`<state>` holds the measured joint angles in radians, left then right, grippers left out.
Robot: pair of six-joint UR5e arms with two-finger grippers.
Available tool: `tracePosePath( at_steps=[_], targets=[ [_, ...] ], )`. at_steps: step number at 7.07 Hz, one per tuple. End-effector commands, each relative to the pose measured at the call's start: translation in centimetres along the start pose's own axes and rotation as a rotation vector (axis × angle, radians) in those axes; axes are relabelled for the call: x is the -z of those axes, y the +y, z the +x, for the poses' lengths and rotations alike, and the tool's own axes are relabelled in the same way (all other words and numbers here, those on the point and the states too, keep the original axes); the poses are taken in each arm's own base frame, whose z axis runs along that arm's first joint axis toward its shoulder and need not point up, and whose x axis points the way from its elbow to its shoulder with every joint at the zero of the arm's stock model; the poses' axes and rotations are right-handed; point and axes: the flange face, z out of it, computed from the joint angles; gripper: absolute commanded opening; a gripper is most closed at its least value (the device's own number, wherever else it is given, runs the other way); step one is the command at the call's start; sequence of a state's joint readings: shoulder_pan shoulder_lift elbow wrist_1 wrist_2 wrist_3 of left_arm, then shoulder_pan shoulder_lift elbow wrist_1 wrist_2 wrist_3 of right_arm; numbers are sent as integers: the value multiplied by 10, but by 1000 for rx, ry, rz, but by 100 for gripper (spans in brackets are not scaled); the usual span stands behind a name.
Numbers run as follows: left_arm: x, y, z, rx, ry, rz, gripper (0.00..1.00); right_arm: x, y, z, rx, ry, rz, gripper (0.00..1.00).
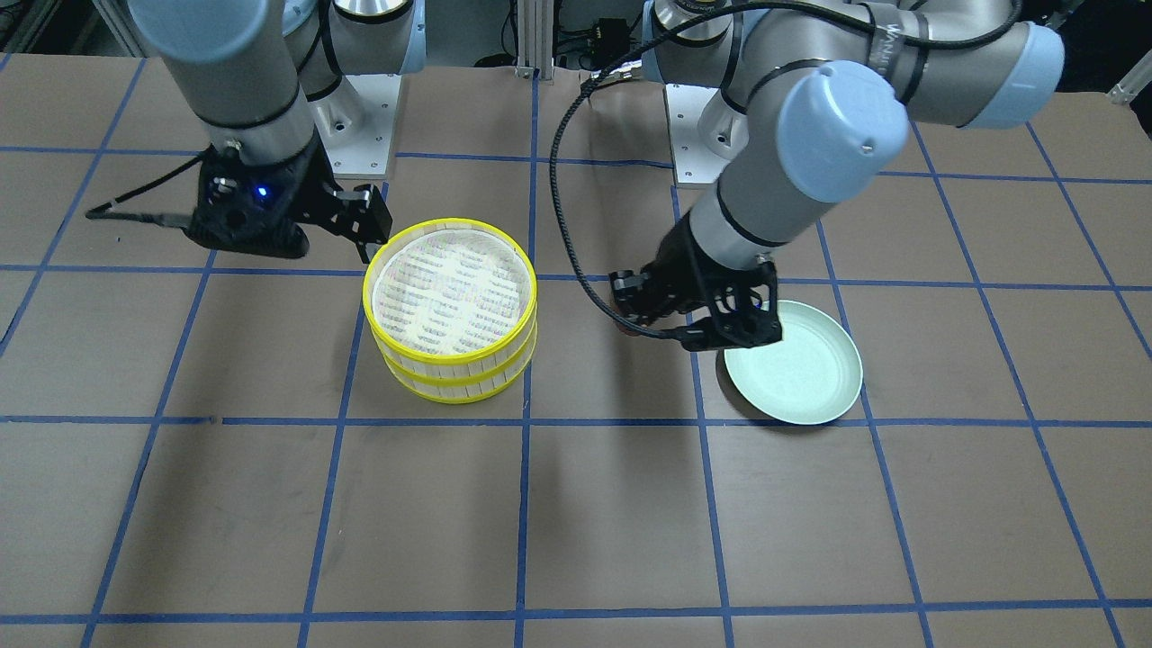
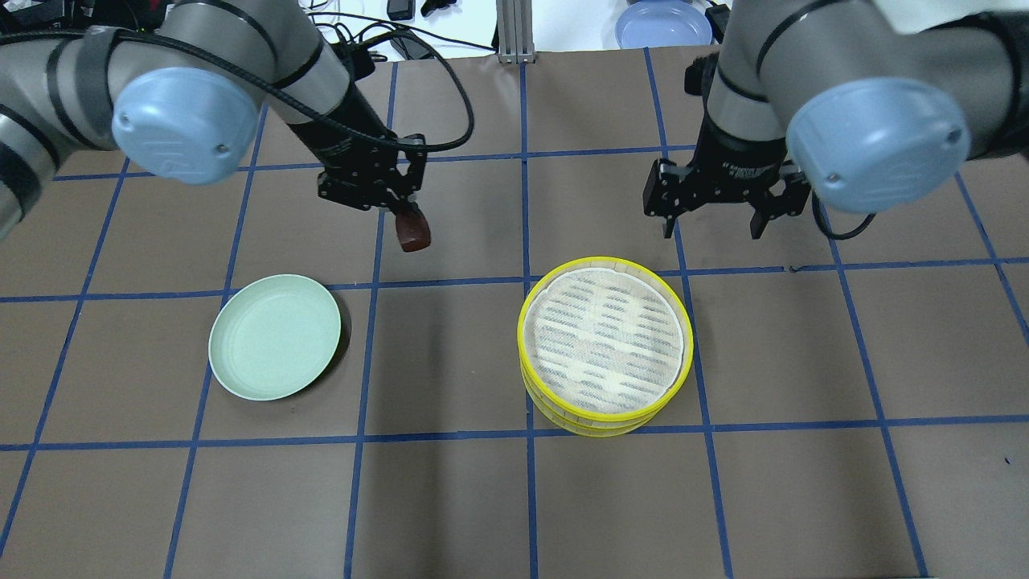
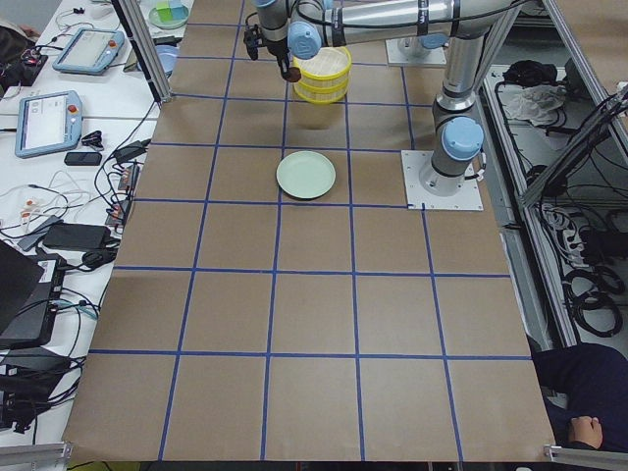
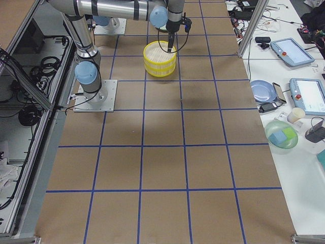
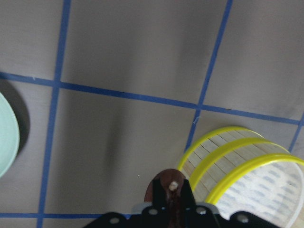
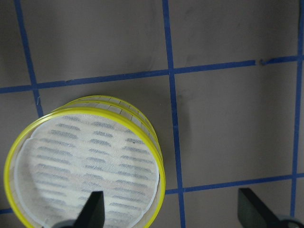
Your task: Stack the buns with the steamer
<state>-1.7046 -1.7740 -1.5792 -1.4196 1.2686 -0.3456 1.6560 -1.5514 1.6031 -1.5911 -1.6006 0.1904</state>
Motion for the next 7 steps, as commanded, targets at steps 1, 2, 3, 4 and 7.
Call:
tracePosePath(
  at_steps=[1,2,3,4,7],
  targets=[
    [-53,57,75,-22,60,-62,0,89,17,8,-20,-18,80,100],
    [-79,76,87,-68,82,-63,0,102,27,10,-18,-19,83,100],
    [-106,83,82,-85,76,-72,0,108,34,10,-13,-28,98,100],
    [-119,87,77,-89,62,-83,23,112,37,11,-10,-30,110,100],
    [-131,95,84,-88,50,-104,100,113,27,6,-17,-79,154,100]
  ],
)
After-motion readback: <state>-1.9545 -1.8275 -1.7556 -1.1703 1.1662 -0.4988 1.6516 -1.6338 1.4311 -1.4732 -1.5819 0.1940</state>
